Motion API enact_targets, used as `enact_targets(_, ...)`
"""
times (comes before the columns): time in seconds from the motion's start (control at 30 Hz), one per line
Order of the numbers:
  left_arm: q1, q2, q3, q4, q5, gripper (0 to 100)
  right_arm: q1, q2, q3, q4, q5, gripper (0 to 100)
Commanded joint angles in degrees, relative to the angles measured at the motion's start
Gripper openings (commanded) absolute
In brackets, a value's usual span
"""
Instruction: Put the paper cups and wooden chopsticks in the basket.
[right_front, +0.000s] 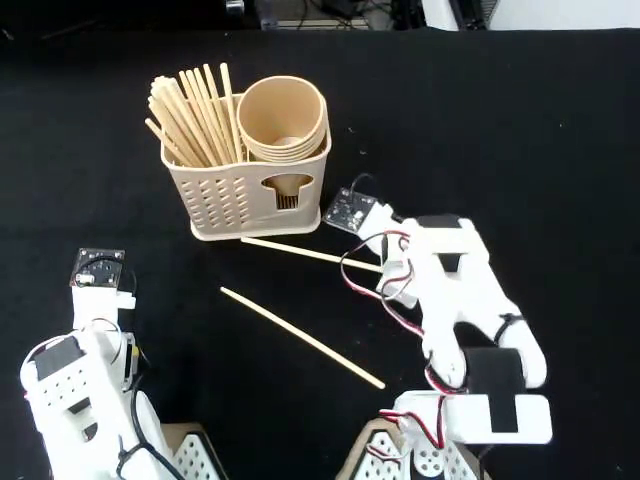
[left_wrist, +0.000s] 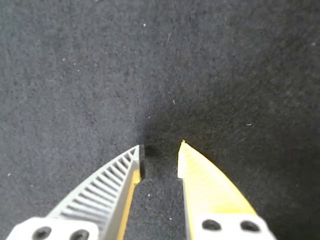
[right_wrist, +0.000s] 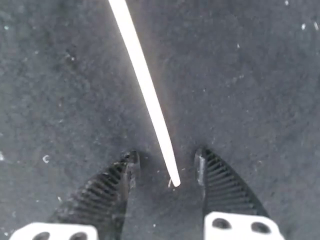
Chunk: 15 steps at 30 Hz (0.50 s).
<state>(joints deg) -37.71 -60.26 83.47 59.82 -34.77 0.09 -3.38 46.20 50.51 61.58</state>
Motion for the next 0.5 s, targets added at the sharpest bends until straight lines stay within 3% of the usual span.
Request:
enact_targets(0.0, 0.8, -0.2, 0.1, -0.6, -0.7, 14, 0.8, 1.1, -2.1, -1.0, 2.9, 17.8)
enact_targets(0.17, 0.8, -0.2, 0.1, -0.6, -0.7, 14, 0.7, 1.2, -2.0, -0.9, 3.0, 1.4)
enact_targets(0.47, 0.8, -0.2, 0.1, -0.6, -0.7, 14, 0.4, -3.8, -1.9, 9.8, 3.1, 1.2)
